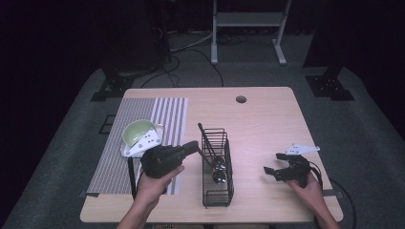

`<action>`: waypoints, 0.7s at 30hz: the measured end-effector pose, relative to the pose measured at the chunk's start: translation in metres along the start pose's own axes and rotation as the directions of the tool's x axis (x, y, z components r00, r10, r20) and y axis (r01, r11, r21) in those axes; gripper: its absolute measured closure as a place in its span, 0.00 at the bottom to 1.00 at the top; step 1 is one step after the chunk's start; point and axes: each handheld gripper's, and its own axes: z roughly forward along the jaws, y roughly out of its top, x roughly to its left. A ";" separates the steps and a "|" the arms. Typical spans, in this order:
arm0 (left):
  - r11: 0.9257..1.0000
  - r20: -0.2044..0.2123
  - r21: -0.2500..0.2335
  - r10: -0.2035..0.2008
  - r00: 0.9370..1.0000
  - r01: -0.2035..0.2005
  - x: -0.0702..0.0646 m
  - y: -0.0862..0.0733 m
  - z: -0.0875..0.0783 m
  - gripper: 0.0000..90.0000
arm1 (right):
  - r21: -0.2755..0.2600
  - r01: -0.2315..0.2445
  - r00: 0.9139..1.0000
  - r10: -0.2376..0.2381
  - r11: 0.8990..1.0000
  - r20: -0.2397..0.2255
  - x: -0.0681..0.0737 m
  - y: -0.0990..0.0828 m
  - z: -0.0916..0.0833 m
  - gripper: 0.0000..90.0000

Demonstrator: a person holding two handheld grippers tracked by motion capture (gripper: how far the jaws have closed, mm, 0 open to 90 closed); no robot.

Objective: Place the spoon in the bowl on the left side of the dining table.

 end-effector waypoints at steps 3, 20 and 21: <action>1.000 0.001 -0.009 -0.004 1.000 0.004 -0.001 0.004 -0.002 0.99 | 0.000 0.000 1.000 0.000 1.000 0.001 0.000 0.000 0.000 0.14; 0.999 -0.002 -0.041 -0.009 1.000 0.009 -0.003 0.028 -0.015 0.99 | -0.001 -0.001 1.000 0.001 1.000 0.001 0.001 0.001 0.001 0.14; 0.999 -0.003 -0.043 -0.008 1.000 0.008 -0.002 0.030 -0.017 0.99 | 0.000 -0.001 1.000 0.001 1.000 0.001 0.001 0.001 0.001 0.14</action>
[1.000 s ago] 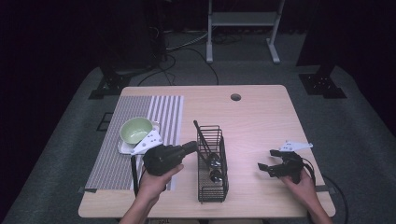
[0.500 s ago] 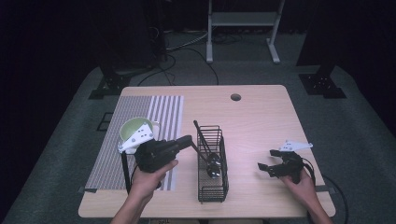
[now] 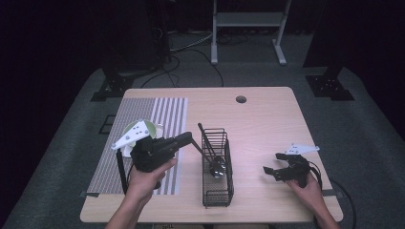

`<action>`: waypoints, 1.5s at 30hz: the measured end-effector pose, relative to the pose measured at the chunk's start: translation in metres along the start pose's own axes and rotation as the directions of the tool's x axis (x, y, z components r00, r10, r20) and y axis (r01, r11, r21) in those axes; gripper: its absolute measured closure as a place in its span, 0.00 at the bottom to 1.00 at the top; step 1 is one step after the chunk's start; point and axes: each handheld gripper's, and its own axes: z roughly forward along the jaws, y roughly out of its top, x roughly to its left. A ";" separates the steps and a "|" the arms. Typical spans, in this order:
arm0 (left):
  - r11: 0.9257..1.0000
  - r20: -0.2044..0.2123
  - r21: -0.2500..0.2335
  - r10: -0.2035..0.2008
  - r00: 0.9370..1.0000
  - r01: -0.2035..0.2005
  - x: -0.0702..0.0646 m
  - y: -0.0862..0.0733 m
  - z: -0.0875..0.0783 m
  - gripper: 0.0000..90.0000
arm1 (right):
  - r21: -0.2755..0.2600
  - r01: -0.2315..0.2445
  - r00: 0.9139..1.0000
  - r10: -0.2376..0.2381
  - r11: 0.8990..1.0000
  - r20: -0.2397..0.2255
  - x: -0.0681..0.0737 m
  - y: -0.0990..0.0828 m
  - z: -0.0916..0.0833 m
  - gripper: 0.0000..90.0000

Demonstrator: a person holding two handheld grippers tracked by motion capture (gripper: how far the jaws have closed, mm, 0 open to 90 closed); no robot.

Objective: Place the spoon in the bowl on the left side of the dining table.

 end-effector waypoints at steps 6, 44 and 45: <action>1.000 -0.011 -0.016 -0.012 1.000 0.012 0.002 0.008 -0.007 0.99 | 0.001 0.001 1.000 -0.001 1.000 0.002 0.000 0.000 0.000 0.14; 0.996 -0.153 -0.059 -0.079 0.985 0.071 0.043 0.010 -0.049 0.99 | 0.002 -0.003 1.000 0.003 1.000 0.009 0.000 0.000 0.000 0.14; 0.996 -0.157 -0.059 -0.078 0.985 0.070 0.044 0.010 -0.049 0.99 | 0.003 -0.003 1.000 0.003 1.000 0.009 0.000 0.000 0.000 0.14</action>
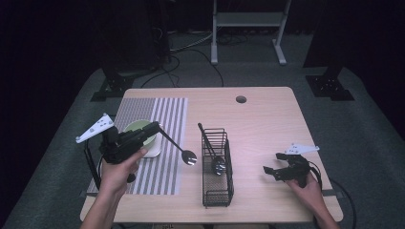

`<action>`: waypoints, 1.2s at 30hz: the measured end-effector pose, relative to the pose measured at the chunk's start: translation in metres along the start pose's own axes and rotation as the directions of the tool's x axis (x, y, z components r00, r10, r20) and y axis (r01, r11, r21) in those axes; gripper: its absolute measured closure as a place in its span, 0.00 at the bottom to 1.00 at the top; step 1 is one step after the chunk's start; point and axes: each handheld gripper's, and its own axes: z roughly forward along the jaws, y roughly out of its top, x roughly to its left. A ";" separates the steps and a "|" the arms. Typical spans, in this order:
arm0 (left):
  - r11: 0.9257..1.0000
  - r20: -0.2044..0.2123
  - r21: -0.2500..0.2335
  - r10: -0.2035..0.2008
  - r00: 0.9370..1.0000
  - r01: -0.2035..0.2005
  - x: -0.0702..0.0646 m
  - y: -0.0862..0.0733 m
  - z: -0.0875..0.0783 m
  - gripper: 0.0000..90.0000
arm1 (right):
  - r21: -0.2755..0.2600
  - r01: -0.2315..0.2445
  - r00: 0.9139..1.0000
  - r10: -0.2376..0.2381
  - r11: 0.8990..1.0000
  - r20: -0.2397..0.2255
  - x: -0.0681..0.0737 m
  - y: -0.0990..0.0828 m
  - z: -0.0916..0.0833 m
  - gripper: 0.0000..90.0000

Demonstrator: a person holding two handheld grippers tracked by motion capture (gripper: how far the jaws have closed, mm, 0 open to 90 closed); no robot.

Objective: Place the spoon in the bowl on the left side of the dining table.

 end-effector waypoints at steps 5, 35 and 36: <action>1.000 -0.023 -0.001 -0.014 1.000 0.014 0.009 -0.004 -0.001 0.99 | -0.001 -0.002 1.000 0.002 1.000 0.001 0.000 0.000 0.000 0.14; 0.998 -0.143 0.002 -0.061 0.988 0.062 0.057 -0.017 -0.006 0.99 | -0.002 -0.005 1.000 0.005 1.000 0.011 0.000 0.000 0.000 0.14; 0.998 -0.144 0.001 -0.061 0.988 0.062 0.058 -0.017 -0.006 0.99 | -0.001 -0.005 1.000 0.005 1.000 0.011 0.000 0.000 0.000 0.14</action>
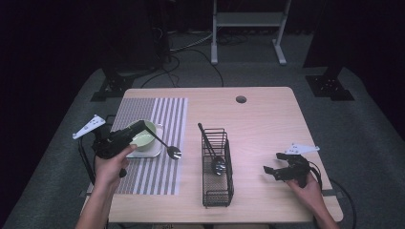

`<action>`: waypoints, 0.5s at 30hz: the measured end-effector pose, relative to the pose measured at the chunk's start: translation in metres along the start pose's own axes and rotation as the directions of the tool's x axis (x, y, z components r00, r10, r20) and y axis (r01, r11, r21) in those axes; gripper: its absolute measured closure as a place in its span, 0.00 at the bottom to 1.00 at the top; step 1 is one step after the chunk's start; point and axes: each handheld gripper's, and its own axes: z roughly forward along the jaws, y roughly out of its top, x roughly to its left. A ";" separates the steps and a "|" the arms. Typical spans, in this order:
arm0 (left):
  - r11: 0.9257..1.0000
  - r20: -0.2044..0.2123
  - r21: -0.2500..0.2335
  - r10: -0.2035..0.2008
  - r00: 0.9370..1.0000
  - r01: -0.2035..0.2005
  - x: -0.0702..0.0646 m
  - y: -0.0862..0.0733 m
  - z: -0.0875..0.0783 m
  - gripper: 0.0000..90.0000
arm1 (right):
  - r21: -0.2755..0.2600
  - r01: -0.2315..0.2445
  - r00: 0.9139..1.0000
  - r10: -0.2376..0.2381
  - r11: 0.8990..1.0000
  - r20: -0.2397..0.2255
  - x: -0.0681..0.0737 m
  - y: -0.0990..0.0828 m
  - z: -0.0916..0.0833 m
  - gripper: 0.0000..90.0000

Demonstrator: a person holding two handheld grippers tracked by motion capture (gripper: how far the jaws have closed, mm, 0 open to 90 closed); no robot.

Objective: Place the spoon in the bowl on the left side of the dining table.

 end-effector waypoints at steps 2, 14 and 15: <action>1.000 -0.005 -0.002 -0.003 1.000 0.003 0.002 0.000 0.001 0.99 | 0.000 0.000 1.000 0.000 1.000 0.000 0.000 0.000 0.000 0.14; 1.000 -0.037 -0.003 -0.007 0.999 0.006 0.015 0.002 0.002 0.99 | -0.001 -0.002 1.000 0.002 1.000 0.003 0.000 0.000 0.000 0.14; 1.000 -0.038 -0.003 -0.005 0.999 0.005 0.016 0.003 0.002 0.99 | -0.002 -0.001 1.000 0.001 1.000 0.004 0.000 0.000 0.000 0.14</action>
